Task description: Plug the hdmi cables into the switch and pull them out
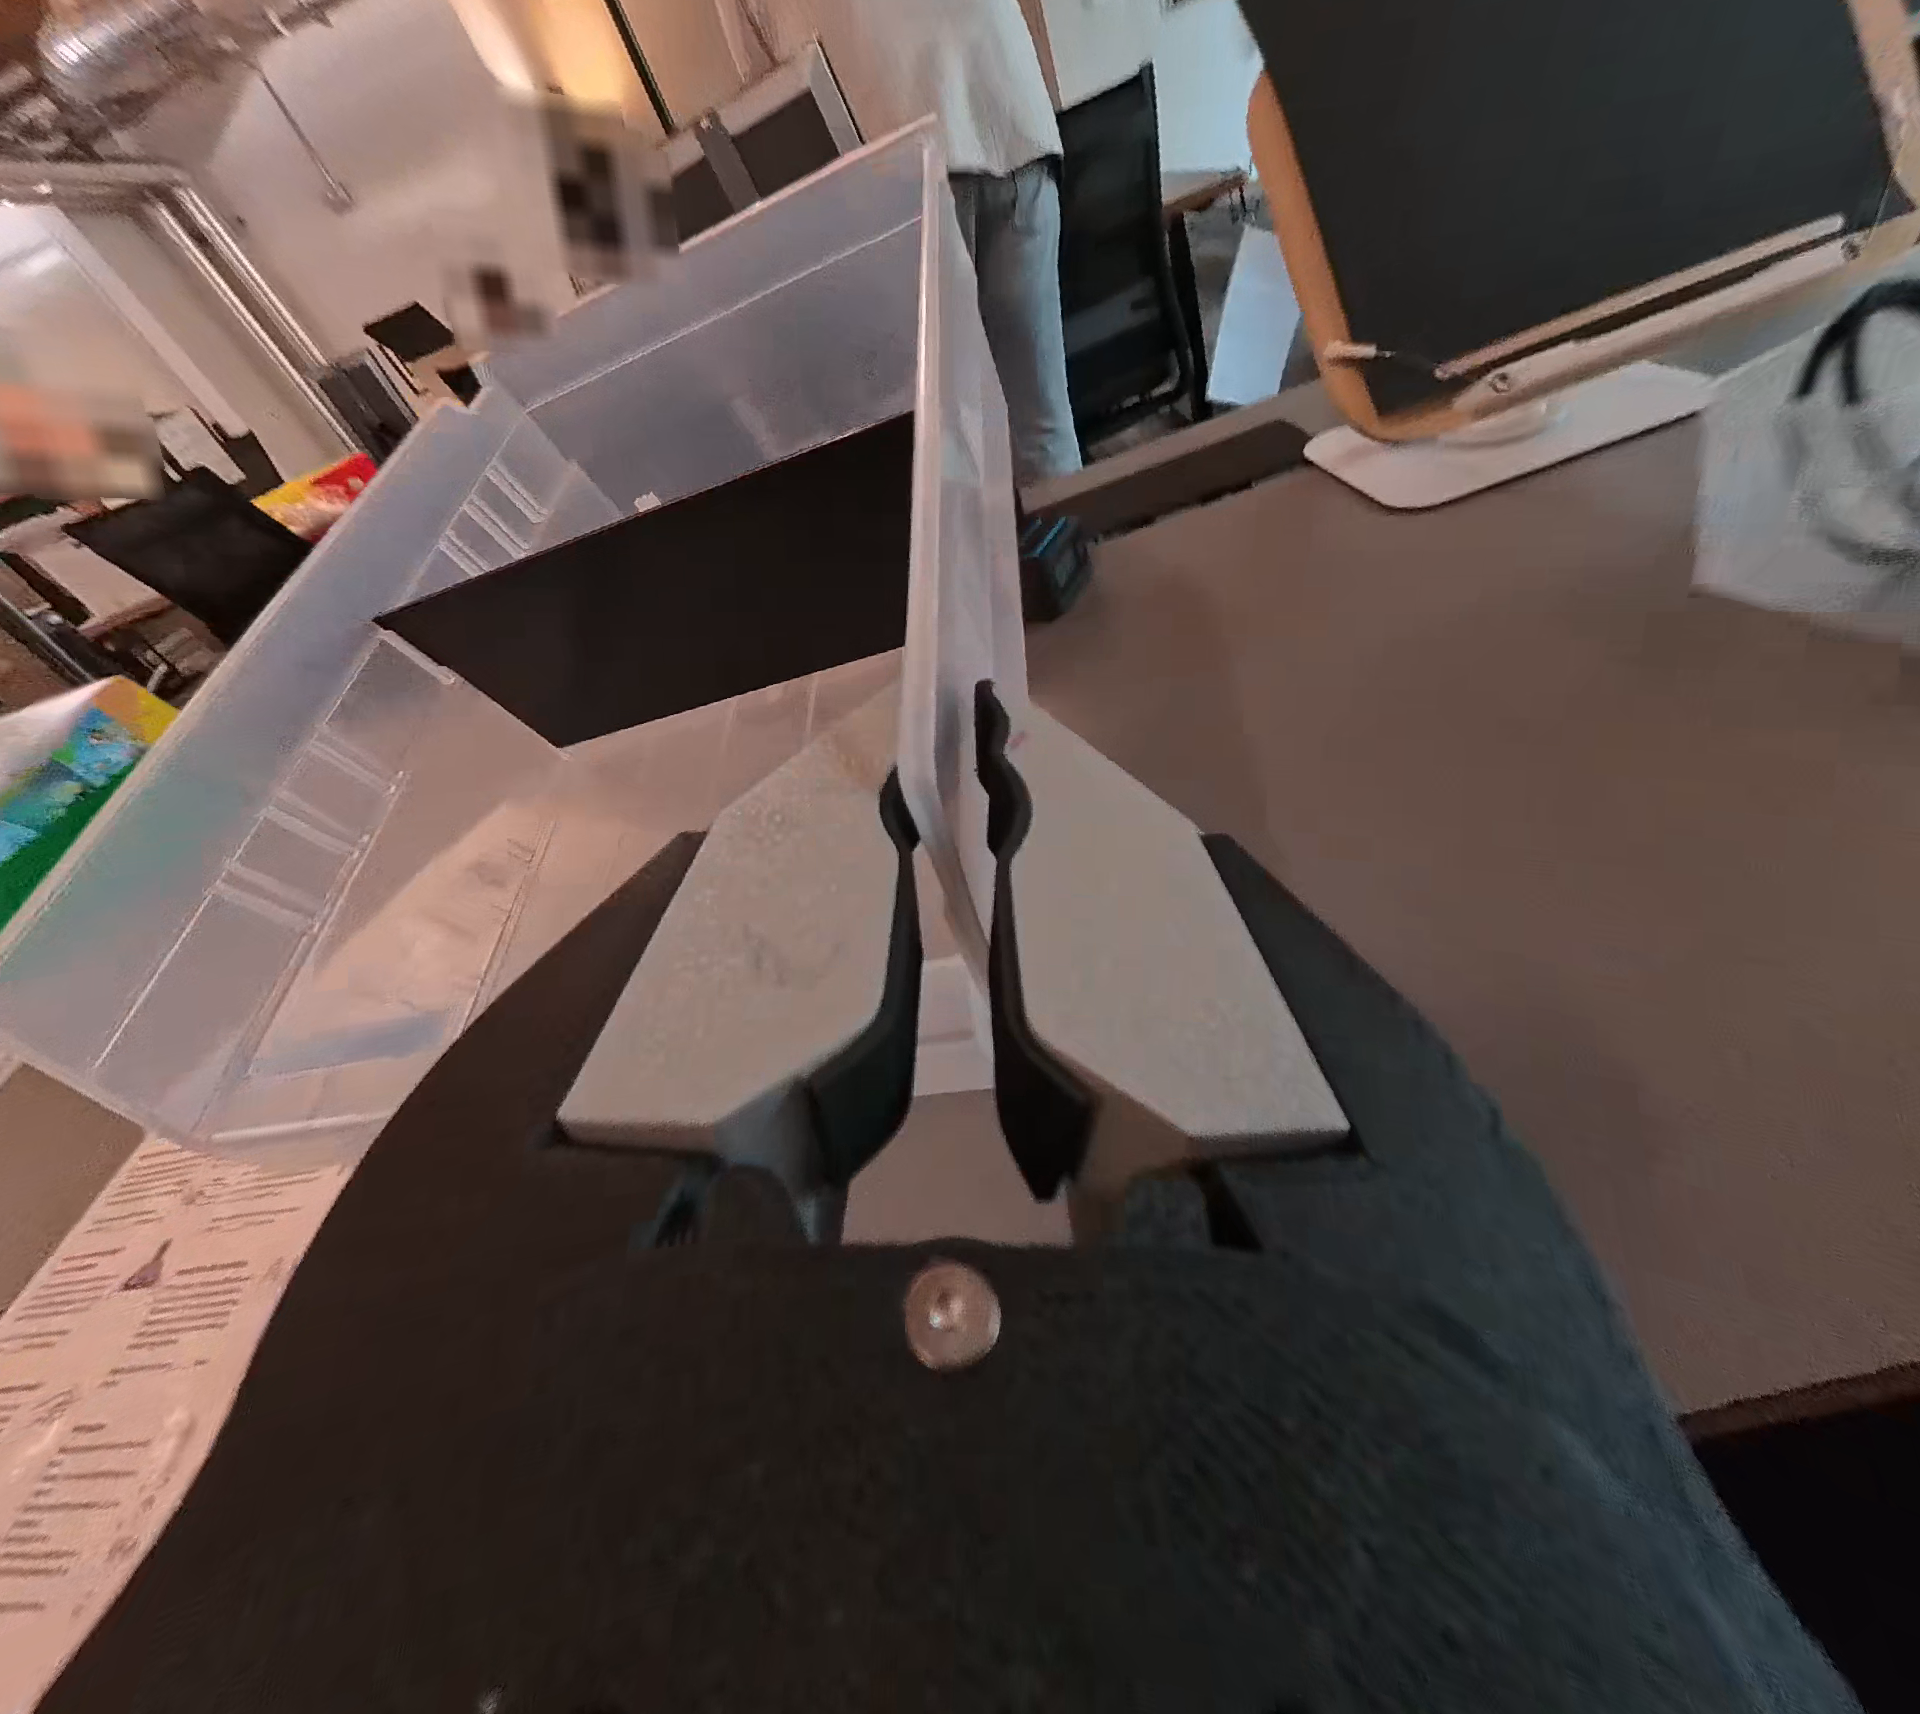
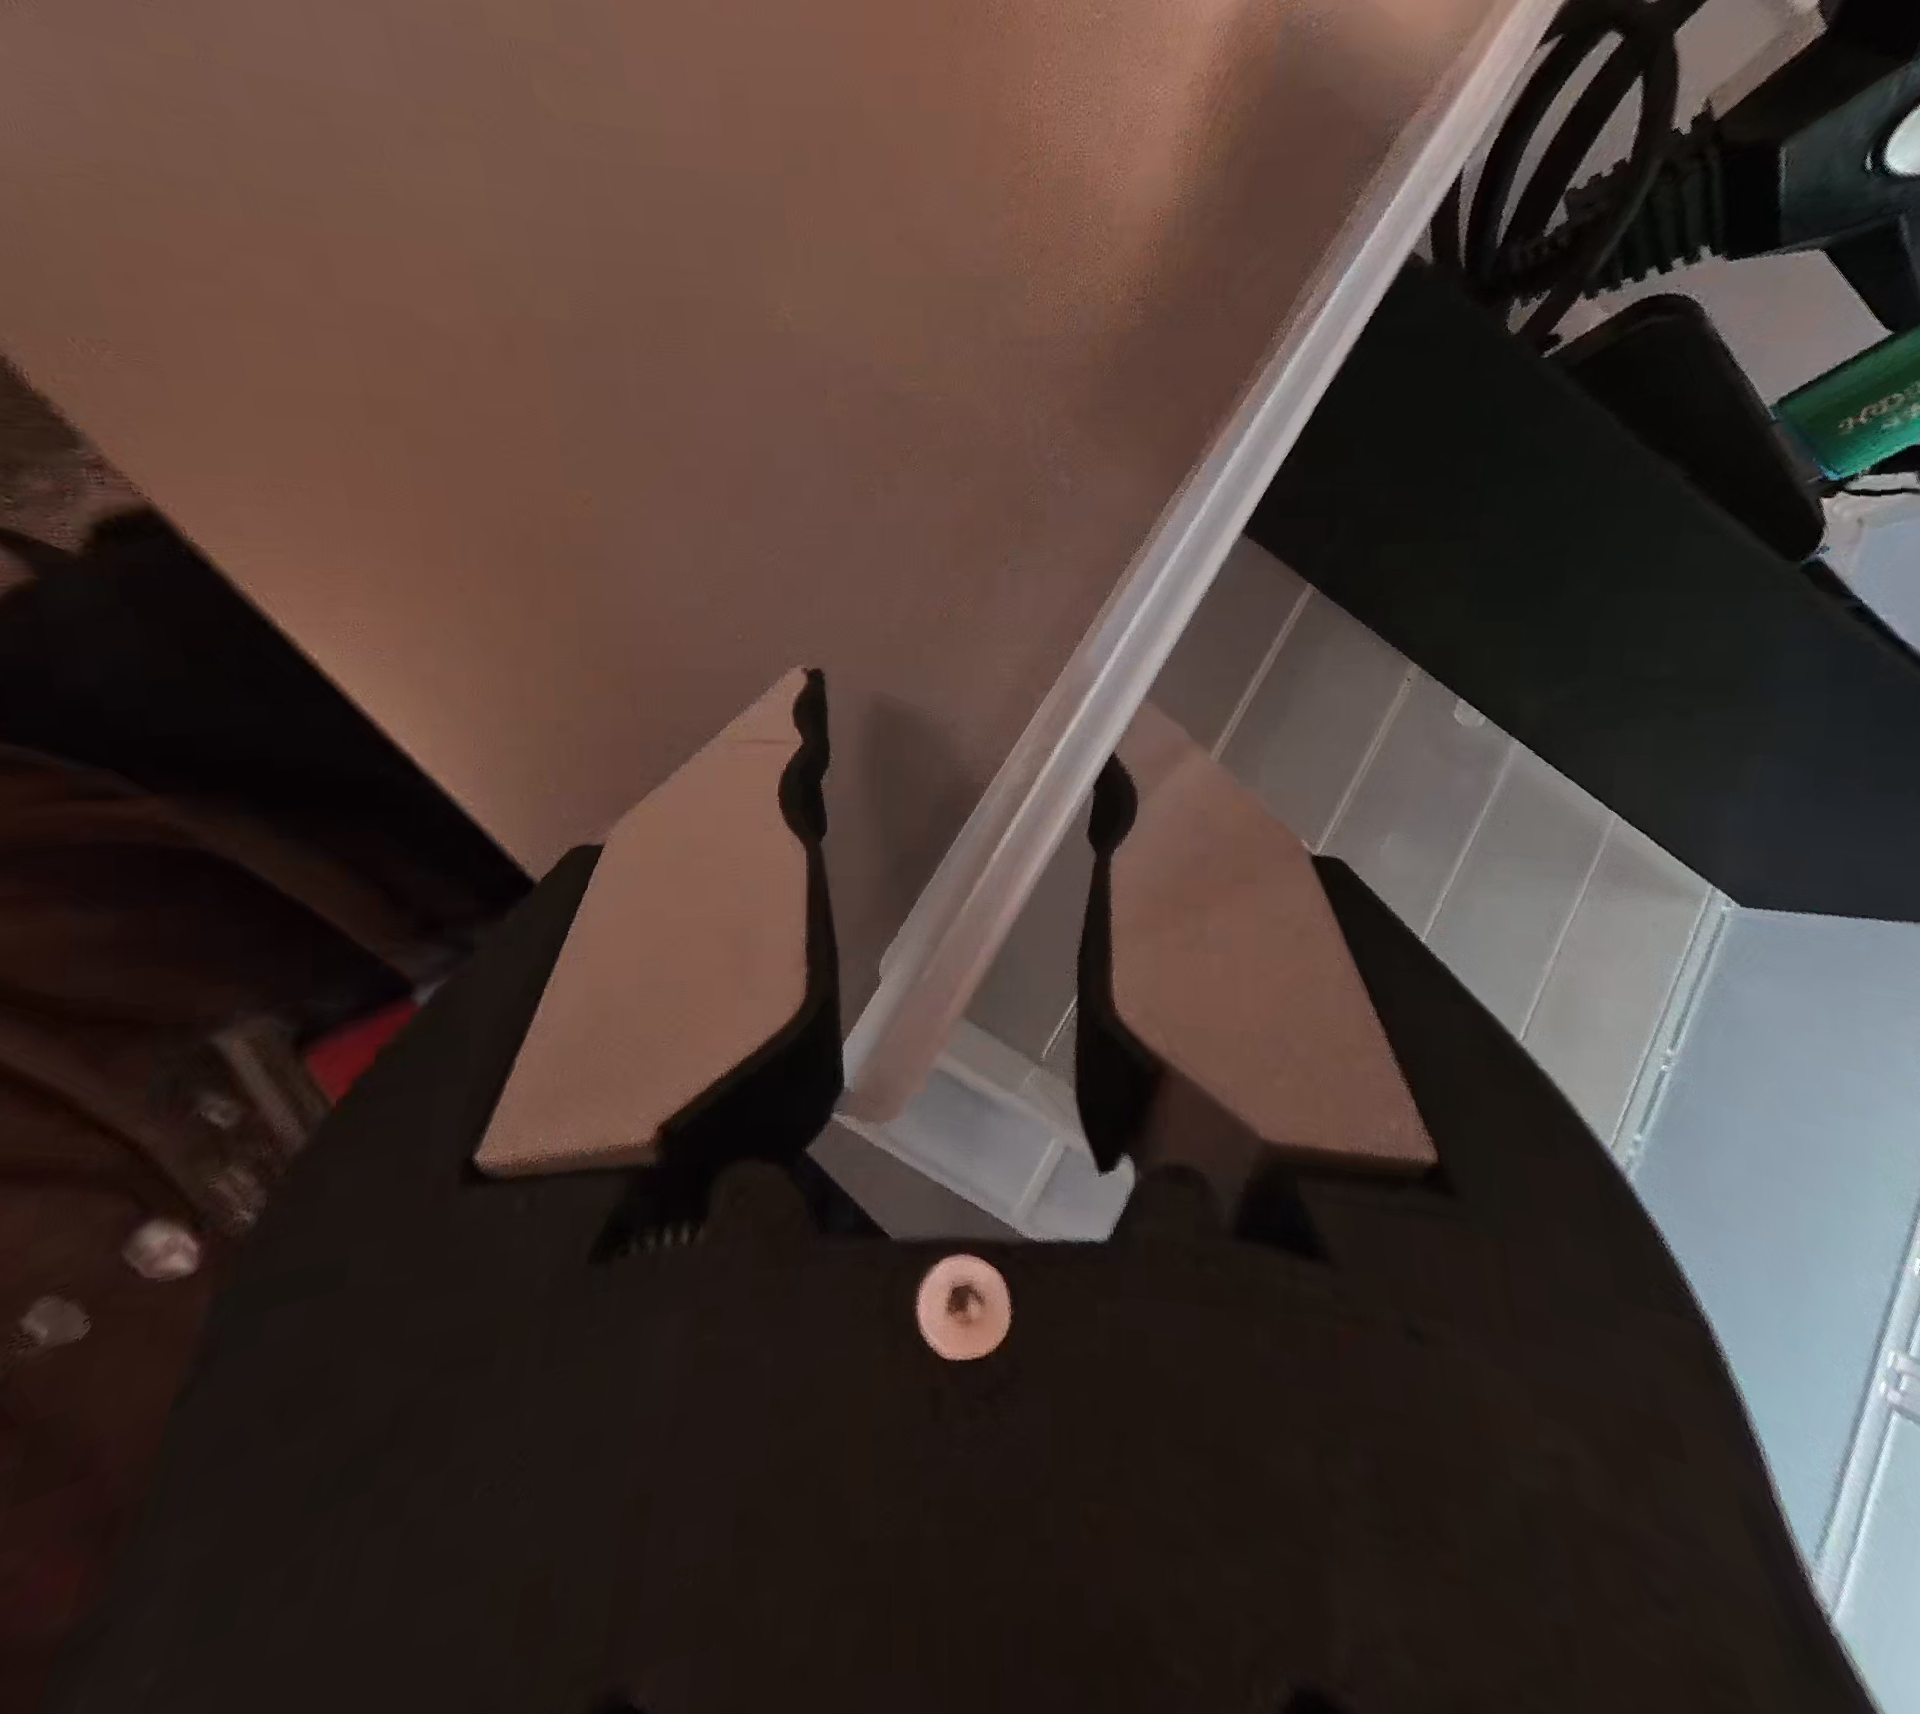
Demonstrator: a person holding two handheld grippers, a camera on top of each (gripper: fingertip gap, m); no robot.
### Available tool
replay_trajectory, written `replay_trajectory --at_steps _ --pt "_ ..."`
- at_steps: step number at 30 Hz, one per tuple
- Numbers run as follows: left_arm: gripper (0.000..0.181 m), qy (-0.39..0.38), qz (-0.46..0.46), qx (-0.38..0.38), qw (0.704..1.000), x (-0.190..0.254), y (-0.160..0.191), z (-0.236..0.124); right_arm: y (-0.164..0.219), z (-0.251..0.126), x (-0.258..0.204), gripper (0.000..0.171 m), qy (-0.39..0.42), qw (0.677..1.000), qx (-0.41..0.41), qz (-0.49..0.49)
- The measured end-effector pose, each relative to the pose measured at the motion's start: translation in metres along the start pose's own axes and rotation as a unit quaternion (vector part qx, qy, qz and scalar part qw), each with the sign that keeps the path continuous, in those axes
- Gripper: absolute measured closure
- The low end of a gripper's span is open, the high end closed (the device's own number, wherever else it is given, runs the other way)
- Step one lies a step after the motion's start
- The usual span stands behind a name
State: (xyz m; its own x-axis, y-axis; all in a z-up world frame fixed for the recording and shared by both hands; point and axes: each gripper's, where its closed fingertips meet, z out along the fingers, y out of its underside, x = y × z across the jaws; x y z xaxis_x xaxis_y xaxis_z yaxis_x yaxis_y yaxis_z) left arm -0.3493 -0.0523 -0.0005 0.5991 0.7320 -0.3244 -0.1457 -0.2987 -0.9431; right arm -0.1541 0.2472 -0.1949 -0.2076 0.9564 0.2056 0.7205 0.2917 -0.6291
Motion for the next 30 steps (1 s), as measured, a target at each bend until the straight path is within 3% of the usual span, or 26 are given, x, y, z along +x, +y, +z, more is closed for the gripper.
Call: replay_trajectory --at_steps 3,7,9,11,14,18,22,30 --pt "0.178 -0.008 0.008 0.013 1.000 0.000 -0.008 -0.009 -0.048 0.024 -0.061 0.117 -0.039 0.998 0.013 -0.045" --pt "0.178 -0.005 0.008 0.021 1.000 0.004 -0.011 -0.010 -0.132 0.067 -0.161 0.091 -0.149 0.983 0.067 -0.080" --pt "0.178 -0.002 0.011 0.022 1.000 0.006 -0.011 -0.009 -0.166 0.086 -0.198 0.098 -0.168 0.979 0.069 -0.090" --pt "0.178 0.000 0.010 0.026 1.000 0.005 -0.011 -0.010 -0.188 0.088 -0.224 0.102 -0.178 0.977 0.060 -0.101" --pt "0.178 -0.005 0.010 0.029 1.000 -0.002 -0.007 -0.013 -0.212 0.055 -0.240 0.102 -0.209 0.963 0.117 -0.124" --pt "0.179 -0.028 0.007 0.031 0.999 -0.013 -0.004 -0.015 -0.218 0.001 -0.213 0.095 -0.245 0.946 0.186 -0.103" --pt "0.179 -0.026 0.017 0.051 0.998 -0.001 -0.020 -0.024 -0.201 -0.040 -0.151 0.093 -0.236 0.940 0.225 -0.097" --pt "0.179 0.123 0.039 0.143 0.981 0.129 -0.092 -0.043 -0.133 -0.120 -0.002 0.099 -0.153 0.950 0.267 -0.059"
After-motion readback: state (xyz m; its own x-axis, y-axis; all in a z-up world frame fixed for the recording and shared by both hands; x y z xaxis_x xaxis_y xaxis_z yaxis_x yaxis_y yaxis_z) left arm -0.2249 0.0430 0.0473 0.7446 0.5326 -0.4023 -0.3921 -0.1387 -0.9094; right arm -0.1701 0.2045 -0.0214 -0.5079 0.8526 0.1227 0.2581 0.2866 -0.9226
